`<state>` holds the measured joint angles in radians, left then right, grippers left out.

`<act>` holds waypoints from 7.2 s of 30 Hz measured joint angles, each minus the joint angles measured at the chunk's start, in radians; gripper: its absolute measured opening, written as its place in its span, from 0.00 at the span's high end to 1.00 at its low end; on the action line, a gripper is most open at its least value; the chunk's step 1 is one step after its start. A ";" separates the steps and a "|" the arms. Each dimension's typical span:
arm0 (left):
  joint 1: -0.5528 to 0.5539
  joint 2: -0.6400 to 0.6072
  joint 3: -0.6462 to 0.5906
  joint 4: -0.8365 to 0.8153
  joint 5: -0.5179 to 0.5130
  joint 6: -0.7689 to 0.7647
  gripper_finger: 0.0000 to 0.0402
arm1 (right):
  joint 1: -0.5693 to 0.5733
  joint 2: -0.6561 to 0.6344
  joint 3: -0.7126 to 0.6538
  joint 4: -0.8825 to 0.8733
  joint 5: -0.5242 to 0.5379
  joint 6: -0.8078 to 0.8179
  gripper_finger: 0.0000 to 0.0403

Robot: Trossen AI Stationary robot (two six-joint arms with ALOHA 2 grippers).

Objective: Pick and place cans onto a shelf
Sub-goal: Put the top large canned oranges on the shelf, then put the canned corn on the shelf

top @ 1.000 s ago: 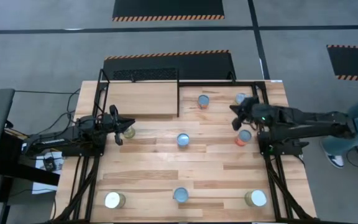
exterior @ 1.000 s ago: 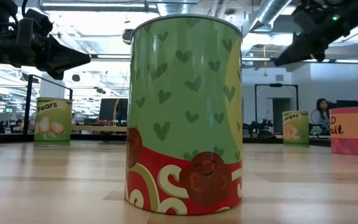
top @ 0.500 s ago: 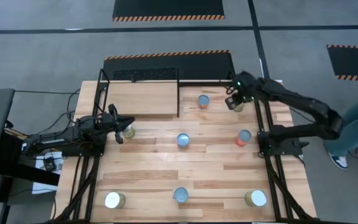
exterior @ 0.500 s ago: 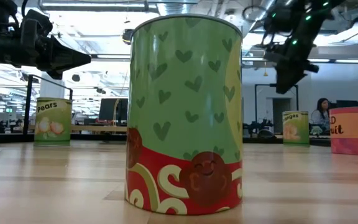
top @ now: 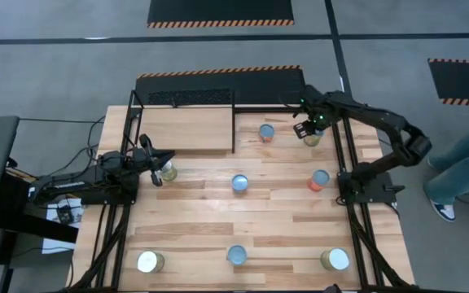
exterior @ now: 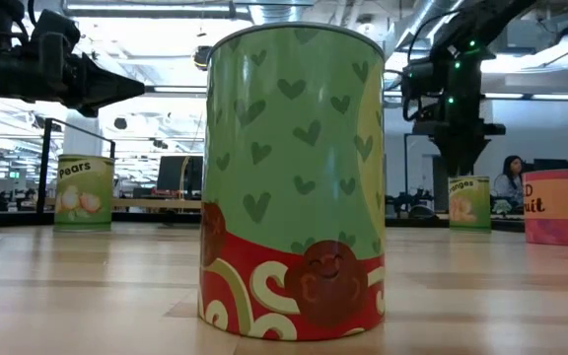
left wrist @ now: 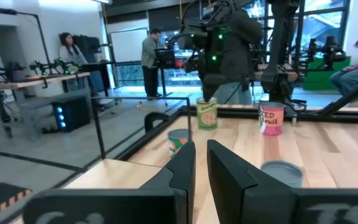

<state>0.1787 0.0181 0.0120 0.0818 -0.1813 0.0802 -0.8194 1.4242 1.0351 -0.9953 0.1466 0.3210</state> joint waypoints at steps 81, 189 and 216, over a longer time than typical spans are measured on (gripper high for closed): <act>0.000 0.002 0.000 -0.023 0.017 -0.040 0.92 | 0.554 0.823 1.284 -0.022 -0.036 -0.382 0.98; 0.000 0.017 0.000 -0.042 0.036 -0.065 0.92 | 0.666 0.749 0.930 0.271 0.172 -0.520 0.99; 0.000 0.017 0.000 -0.046 0.064 -0.076 0.92 | 0.833 0.143 -0.014 0.860 -0.067 -0.260 0.94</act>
<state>0.1783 0.0349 0.0118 0.0357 -0.1177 0.0041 0.0135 1.5671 1.0206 -0.1350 0.0801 0.0608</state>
